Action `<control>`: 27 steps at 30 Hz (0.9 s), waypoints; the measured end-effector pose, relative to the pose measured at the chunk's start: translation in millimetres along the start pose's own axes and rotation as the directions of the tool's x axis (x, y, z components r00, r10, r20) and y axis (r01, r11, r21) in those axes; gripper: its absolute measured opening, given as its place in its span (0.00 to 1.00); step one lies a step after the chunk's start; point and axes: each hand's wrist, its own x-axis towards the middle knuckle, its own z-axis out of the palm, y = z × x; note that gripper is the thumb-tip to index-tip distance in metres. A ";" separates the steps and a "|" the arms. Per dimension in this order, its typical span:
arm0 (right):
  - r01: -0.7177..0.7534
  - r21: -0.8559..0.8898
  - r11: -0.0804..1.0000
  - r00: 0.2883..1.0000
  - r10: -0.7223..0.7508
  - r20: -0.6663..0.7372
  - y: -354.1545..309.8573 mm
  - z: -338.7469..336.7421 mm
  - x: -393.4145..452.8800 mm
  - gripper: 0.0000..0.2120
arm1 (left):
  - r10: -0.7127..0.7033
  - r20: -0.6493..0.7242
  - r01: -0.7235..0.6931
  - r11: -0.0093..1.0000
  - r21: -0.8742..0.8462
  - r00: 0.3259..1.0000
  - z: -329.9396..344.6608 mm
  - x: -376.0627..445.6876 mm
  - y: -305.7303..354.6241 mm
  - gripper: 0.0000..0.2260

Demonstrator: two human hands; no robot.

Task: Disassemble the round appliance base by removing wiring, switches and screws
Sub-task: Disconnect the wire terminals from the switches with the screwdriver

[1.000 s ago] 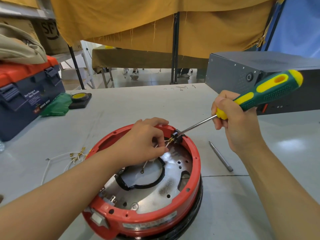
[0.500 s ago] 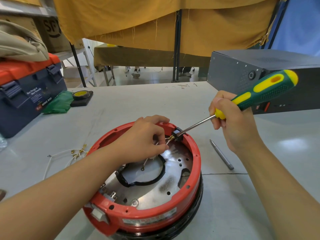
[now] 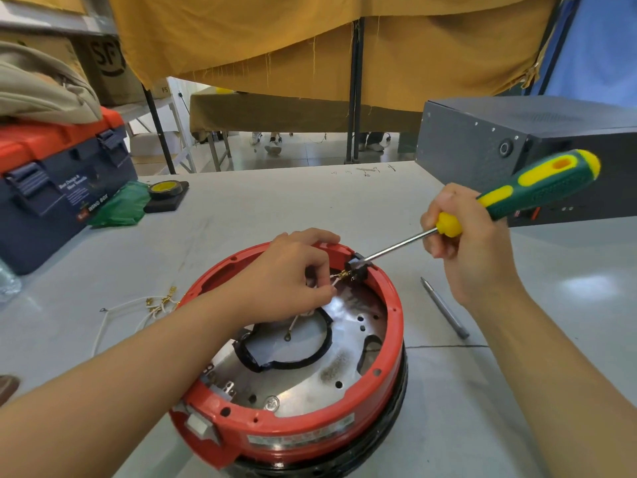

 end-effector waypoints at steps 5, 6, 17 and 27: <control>0.014 -0.048 0.999 0.998 -0.017 -0.068 1.5 8.3 -5.7 0.14 | -0.025 -0.005 0.025 1.000 -0.008 1.000 0.4 0.0 -1.2 0.08; 0.022 -0.089 0.996 0.998 -0.026 -0.052 2.8 10.1 -7.4 0.13 | -0.035 -0.007 0.034 0.999 -0.017 0.999 0.5 0.3 -1.8 0.08; -0.008 -0.287 0.958 0.992 0.043 0.117 22.0 23.5 -23.1 0.07 | -0.152 -0.160 0.136 0.985 -0.107 0.975 -13.2 3.4 -1.2 0.08; 0.118 -0.359 0.926 0.982 -0.056 0.178 22.9 26.1 -25.8 0.07 | -0.429 -0.071 0.346 0.806 -0.481 0.901 -49.5 -34.9 -24.8 0.04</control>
